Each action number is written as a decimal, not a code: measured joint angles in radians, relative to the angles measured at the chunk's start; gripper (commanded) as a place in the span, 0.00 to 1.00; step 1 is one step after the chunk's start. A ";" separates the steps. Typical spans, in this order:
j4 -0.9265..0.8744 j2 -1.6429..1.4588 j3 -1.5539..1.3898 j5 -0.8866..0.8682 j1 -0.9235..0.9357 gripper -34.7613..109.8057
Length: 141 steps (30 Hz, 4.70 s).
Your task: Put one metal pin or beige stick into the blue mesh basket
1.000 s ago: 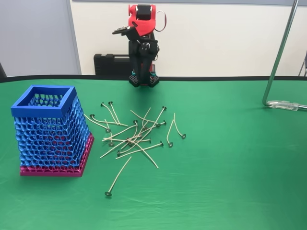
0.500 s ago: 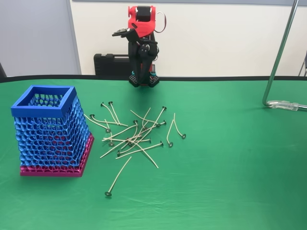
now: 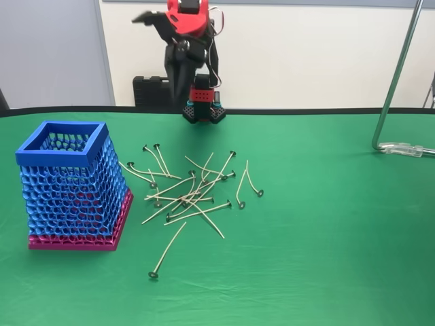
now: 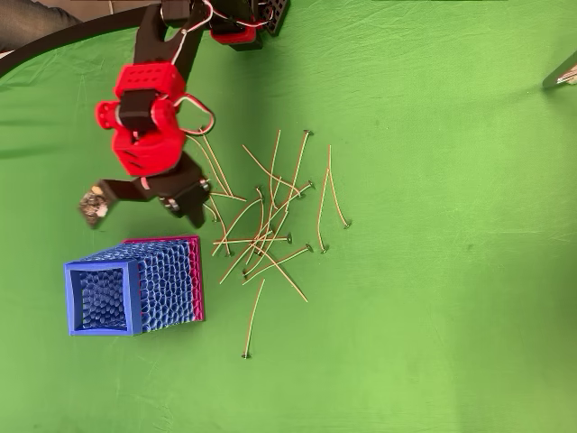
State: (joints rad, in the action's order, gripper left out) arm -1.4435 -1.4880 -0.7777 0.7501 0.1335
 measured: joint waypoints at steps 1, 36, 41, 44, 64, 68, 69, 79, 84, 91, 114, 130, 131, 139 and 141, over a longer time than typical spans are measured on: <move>0.000 0.017 0.037 -0.009 0.014 0.24; 0.192 -0.084 -0.698 -0.005 0.054 0.26; 0.347 -0.115 -0.913 -0.098 0.018 0.32; 0.419 -0.124 -0.979 -0.166 -0.008 0.34; 0.640 -0.124 -1.164 -0.449 -0.063 0.34; 0.643 -0.123 -1.167 -0.465 -0.072 0.33; 0.643 -0.123 -1.170 -0.465 -0.072 0.33; 0.661 -0.114 -1.201 -0.488 -0.071 0.33; 0.681 -0.109 -1.209 -0.488 -0.072 0.33; 0.681 -0.081 -1.209 -0.488 -0.071 0.33; 0.724 -0.074 -1.209 -0.509 -0.041 0.25; 0.647 -0.183 -1.177 -0.508 -0.075 0.24; 0.640 -0.198 -1.170 -0.503 -0.078 0.24; 0.647 -0.287 -1.124 -0.440 -0.080 0.24; 0.673 -0.302 -1.124 -0.419 -0.080 0.24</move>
State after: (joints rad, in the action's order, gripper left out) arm -0.7701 -1.7902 -1.9021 0.3313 0.0537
